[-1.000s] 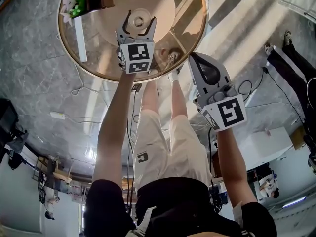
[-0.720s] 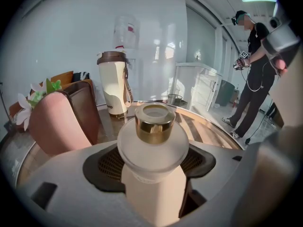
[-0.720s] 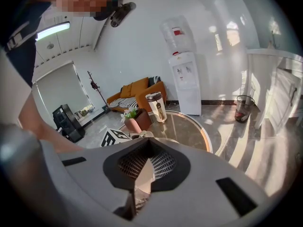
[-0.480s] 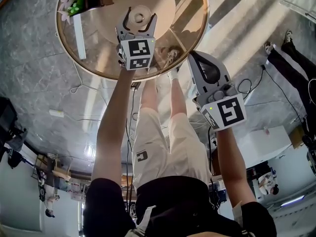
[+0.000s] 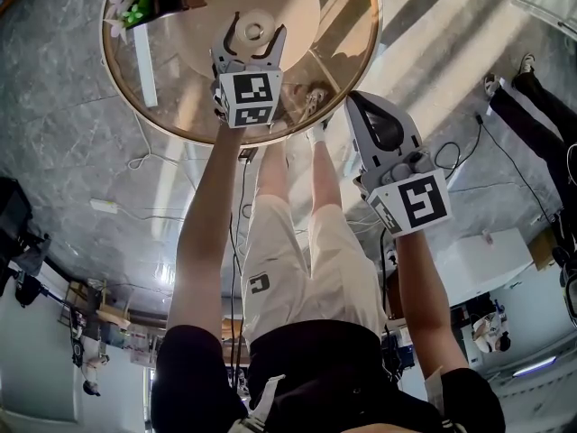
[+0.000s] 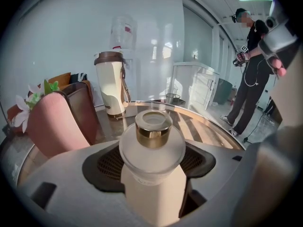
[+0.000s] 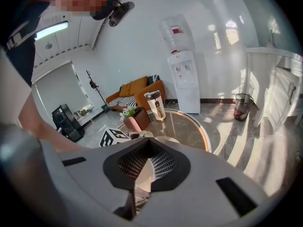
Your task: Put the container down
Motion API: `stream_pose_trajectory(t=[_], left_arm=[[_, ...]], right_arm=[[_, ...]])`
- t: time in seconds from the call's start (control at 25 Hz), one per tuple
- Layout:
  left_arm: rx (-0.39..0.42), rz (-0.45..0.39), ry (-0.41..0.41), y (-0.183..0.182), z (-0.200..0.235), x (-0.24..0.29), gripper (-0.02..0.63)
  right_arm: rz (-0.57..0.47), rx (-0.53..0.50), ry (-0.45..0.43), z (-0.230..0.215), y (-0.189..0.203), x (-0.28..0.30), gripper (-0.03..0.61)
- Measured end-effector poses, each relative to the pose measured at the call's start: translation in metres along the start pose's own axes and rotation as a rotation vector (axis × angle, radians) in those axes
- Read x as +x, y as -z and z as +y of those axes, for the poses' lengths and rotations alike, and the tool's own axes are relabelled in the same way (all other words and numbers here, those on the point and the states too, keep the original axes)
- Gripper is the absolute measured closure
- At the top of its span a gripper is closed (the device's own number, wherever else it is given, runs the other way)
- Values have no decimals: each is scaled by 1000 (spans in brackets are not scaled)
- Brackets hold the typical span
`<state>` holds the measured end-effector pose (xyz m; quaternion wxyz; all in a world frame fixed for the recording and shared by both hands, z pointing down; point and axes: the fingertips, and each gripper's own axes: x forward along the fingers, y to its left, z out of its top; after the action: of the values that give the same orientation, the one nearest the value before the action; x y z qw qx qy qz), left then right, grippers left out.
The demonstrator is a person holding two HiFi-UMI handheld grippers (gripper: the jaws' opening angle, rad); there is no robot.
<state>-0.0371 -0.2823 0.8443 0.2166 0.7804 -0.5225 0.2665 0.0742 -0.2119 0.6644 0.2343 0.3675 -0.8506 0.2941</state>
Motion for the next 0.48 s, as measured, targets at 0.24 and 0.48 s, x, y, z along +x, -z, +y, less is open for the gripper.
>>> stream_pose_trajectory(t=[0.24,0.48], left_arm=[[14,-37,11,-13,1,-4,276],[25,-44,-1,-21,2,-11,276]], right_arm=[[-6,4,1,2,-3,-1,575],[-18,-2,0,6,-12,-6,575]])
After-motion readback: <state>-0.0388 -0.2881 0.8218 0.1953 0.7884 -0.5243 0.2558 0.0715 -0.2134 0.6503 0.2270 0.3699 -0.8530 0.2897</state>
